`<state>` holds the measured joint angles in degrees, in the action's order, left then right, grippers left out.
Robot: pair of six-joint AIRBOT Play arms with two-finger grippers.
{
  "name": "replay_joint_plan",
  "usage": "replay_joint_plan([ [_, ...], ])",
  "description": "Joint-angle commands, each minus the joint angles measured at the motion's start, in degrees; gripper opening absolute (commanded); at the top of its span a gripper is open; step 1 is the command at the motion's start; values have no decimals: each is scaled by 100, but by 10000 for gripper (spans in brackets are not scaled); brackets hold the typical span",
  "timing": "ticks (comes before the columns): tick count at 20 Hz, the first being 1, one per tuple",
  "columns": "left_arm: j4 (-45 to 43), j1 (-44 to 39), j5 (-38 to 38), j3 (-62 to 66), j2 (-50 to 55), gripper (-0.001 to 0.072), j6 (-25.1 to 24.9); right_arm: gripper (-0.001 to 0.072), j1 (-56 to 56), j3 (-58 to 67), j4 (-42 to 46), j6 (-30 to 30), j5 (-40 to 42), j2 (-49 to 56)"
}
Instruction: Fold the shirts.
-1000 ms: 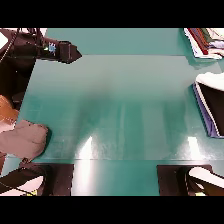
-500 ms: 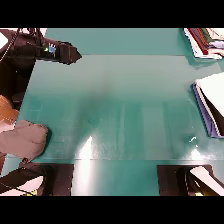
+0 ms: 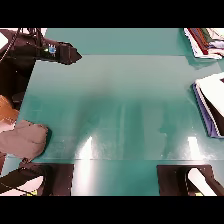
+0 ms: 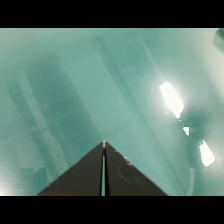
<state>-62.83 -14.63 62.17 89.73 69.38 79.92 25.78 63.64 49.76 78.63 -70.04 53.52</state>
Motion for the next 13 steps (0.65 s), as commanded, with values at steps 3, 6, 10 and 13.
replay_joint_plan([
  [3, 11, -2, -22, 2, 2, 25, 4, 242, -2140, -7, -155, -26, 872, -22],
  [6, 11, -2, -22, 2, 2, 25, 4, 18, -2500, -7, -153, -170, 896, -22],
  [10, 11, -4, -22, 2, 2, 25, 4, 18, -2531, -7, -153, -170, 892, -22],
  [13, 11, -2, -22, 2, 2, 25, 4, 18, -2531, -7, -157, -170, 857, -22],
])
